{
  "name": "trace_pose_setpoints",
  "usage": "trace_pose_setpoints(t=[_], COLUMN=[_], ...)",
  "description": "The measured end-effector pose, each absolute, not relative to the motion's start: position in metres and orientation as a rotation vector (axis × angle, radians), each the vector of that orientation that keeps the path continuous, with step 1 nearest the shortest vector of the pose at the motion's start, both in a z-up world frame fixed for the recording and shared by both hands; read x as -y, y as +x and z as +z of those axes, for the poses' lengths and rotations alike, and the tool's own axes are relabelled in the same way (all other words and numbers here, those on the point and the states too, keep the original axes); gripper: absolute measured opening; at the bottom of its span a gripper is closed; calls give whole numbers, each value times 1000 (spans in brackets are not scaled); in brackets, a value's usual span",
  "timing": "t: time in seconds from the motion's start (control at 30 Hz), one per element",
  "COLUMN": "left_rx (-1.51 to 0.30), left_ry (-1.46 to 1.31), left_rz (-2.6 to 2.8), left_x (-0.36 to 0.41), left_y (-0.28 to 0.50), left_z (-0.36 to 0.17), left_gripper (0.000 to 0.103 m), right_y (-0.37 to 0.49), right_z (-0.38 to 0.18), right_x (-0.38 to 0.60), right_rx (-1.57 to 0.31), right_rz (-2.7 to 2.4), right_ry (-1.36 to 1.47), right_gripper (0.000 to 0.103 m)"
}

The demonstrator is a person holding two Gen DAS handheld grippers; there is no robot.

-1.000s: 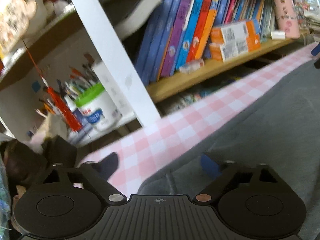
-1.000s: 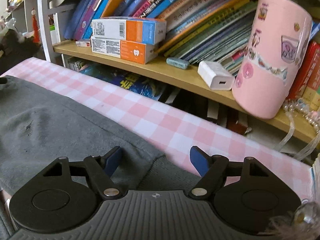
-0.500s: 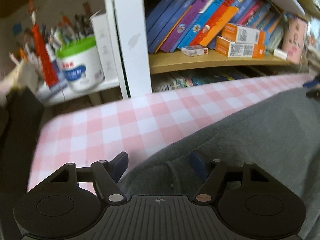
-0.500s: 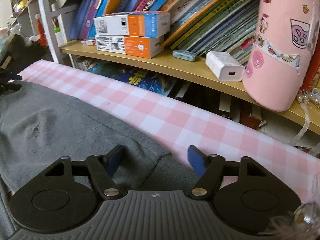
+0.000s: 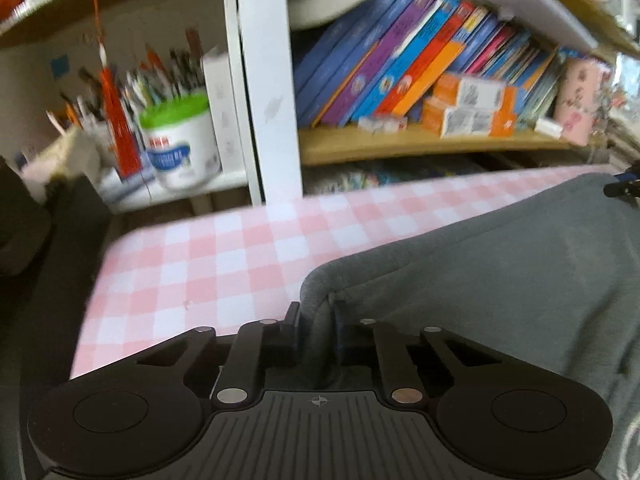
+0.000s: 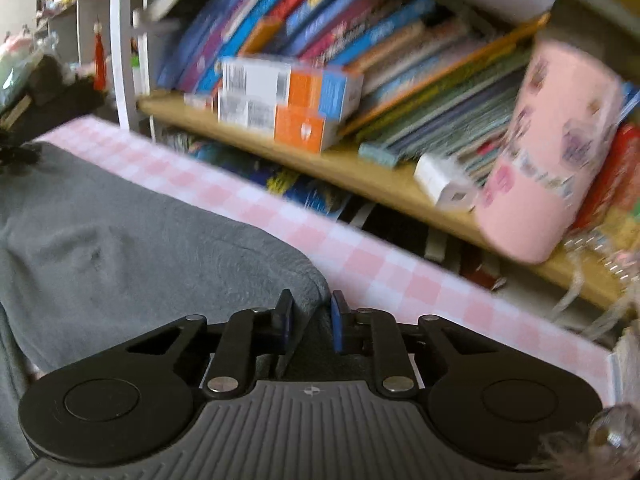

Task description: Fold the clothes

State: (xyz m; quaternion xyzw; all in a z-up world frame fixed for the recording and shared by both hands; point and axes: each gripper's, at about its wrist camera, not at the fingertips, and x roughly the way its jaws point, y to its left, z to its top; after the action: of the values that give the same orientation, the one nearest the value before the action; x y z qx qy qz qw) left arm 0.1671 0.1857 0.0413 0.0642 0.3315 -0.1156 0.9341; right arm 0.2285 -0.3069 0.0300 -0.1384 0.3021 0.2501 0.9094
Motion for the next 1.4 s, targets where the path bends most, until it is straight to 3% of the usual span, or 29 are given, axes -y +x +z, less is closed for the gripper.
trace_pose_setpoints(t=[0.43, 0.67, 0.83, 0.93, 1.0, 1.1, 1.23, 1.4], left_rx=[-456, -514, -565, -489, -430, -337, -275, -220], left_ry=[131, 77, 5, -158, -253, -390, -550, -659], left_rz=[-251, -223, -187, -173, -150, -109, -118, -165], left_x=[-179, -171, -174, -183, -188, -196, -203, -198], left_y=[8, -71, -104, -126, -139, -157, -159, -155], left_z=[105, 71, 39, 24, 19, 15, 13, 13], left_gripper=[13, 14, 22, 36, 60, 84, 85, 85], right_y=[59, -47, -95, -102, -101, -98, -100, -88], right_z=[91, 67, 37, 24, 22, 21, 14, 3], right_x=[347, 358, 348, 347, 355, 375, 407, 423], right_rx=[-347, -392, -451, -507, -550, -620, -677, -735], right_rz=[518, 566, 565, 530, 495, 447, 441, 468], right_ry=[-316, -427, -546, -481, -341, -71, 363, 770], right_gripper=[17, 20, 28, 35, 44, 60, 68, 68])
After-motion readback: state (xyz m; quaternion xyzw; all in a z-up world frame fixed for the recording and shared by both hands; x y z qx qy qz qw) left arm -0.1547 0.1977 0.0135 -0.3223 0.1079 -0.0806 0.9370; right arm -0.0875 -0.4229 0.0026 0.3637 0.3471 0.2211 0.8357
